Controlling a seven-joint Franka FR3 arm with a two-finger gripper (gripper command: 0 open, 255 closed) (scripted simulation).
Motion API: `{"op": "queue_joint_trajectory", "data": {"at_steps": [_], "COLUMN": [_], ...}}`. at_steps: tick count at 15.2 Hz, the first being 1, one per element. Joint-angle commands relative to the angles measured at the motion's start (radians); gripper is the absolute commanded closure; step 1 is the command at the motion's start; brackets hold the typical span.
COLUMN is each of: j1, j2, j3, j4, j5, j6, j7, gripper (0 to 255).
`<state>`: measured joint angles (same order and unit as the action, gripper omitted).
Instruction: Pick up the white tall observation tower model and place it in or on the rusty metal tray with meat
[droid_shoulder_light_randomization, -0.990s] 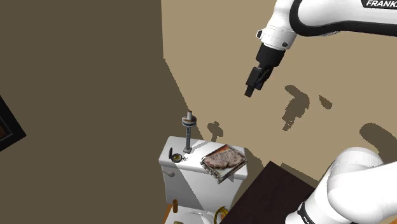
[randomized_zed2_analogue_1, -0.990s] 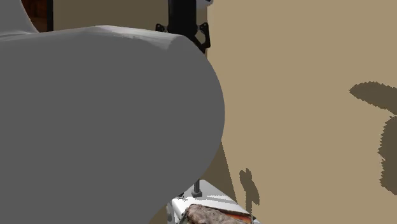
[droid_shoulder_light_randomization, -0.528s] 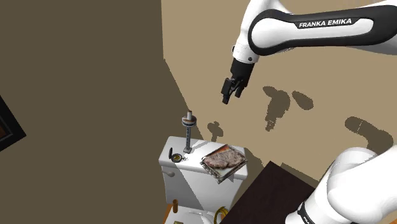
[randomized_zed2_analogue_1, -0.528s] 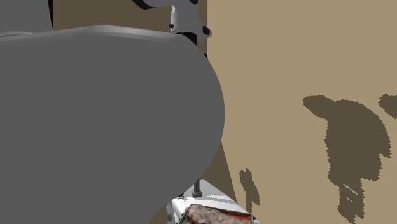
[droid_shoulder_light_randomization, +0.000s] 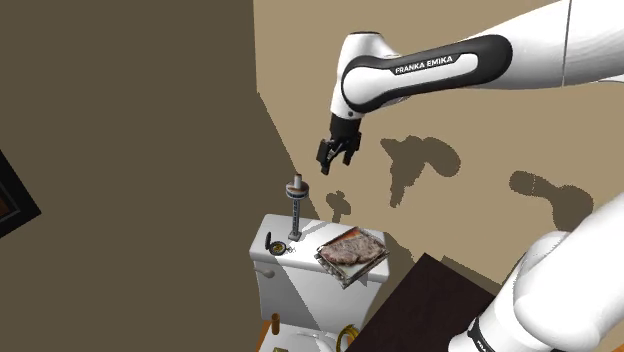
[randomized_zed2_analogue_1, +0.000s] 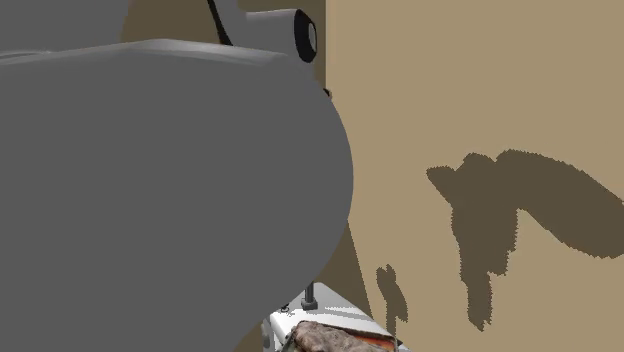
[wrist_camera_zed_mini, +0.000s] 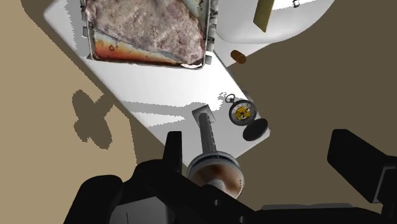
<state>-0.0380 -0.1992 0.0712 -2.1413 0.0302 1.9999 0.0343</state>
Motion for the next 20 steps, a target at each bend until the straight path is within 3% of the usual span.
{"op": "queue_joint_trajectory", "data": {"at_steps": [1,13,20], "j1": [-0.003,0.008,0.009], "j2": [0.079,0.530,0.571], "j3": [0.002,0.000,-0.002], "j4": [0.038,0.356,0.316], "j5": [-0.007,-0.050,-0.053], "j6": [0.029,0.097,0.178], "j7": [0.017,0.122,0.124], "gripper": [0,0,0]}}
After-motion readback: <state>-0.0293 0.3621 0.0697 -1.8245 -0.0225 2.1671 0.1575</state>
